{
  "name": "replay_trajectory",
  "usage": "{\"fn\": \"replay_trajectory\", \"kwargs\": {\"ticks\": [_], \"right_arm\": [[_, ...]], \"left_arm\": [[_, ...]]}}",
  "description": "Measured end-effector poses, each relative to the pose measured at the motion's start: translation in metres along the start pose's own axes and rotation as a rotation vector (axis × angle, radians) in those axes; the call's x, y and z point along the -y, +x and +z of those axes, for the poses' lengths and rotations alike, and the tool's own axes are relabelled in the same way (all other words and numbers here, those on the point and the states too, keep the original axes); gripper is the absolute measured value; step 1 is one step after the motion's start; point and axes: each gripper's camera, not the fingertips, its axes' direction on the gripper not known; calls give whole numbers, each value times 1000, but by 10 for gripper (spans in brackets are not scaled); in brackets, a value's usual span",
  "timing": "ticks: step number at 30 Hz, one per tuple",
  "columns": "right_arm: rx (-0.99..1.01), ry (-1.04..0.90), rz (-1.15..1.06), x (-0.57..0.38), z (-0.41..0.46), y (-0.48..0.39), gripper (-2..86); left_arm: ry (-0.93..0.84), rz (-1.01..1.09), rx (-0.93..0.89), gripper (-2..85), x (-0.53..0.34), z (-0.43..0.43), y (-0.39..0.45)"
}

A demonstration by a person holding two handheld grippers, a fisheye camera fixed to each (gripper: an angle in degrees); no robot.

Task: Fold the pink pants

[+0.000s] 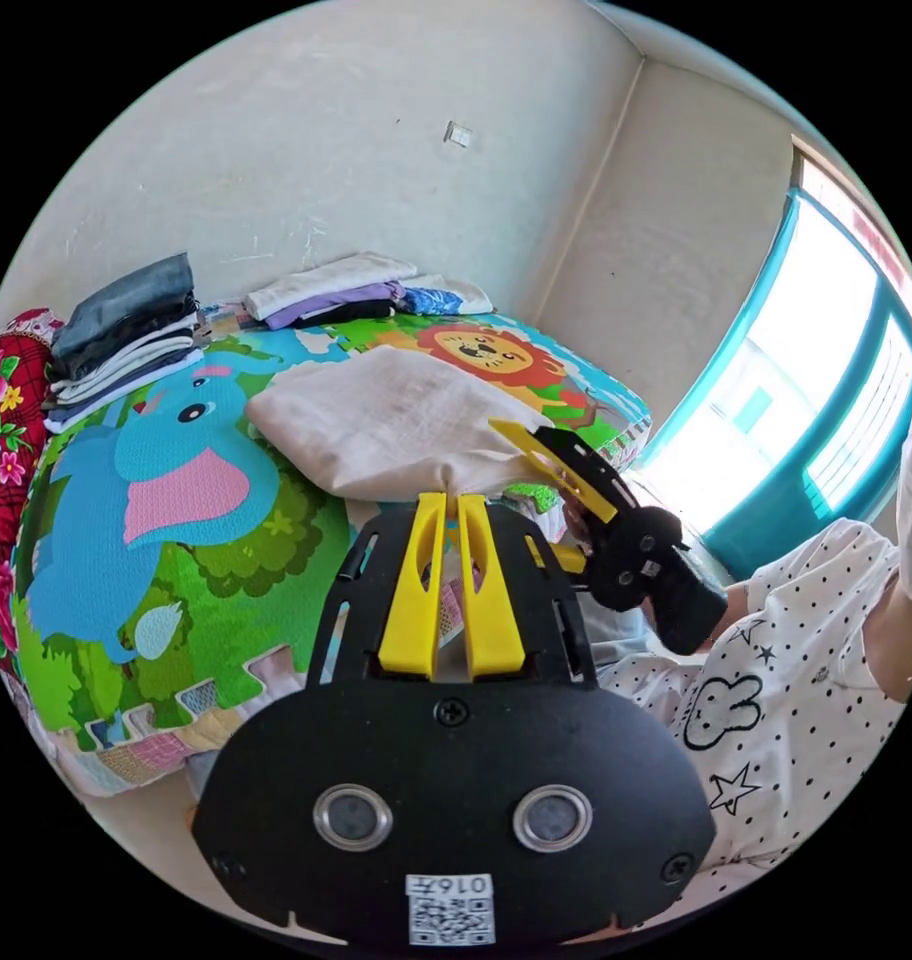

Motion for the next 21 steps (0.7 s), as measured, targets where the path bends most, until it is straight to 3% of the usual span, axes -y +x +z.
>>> {"fn": "replay_trajectory", "kwargs": {"ticks": [4,12,16,21], "right_arm": [[-195,-140,-115,6,20,-13,186],[-209,-173,-85,-22,27,20,166],[-58,-228,-139,-11,37,34,74],[172,-259,4,0,47,94,58]], "left_arm": [[1,-1,-10,-9,-6,-4,-9],[20,-32,-49,-5,-17,-13,-23],[15,-2,-26,18,-22,-17,-16],[-4,130,232,139,-27,-26,26]]}}
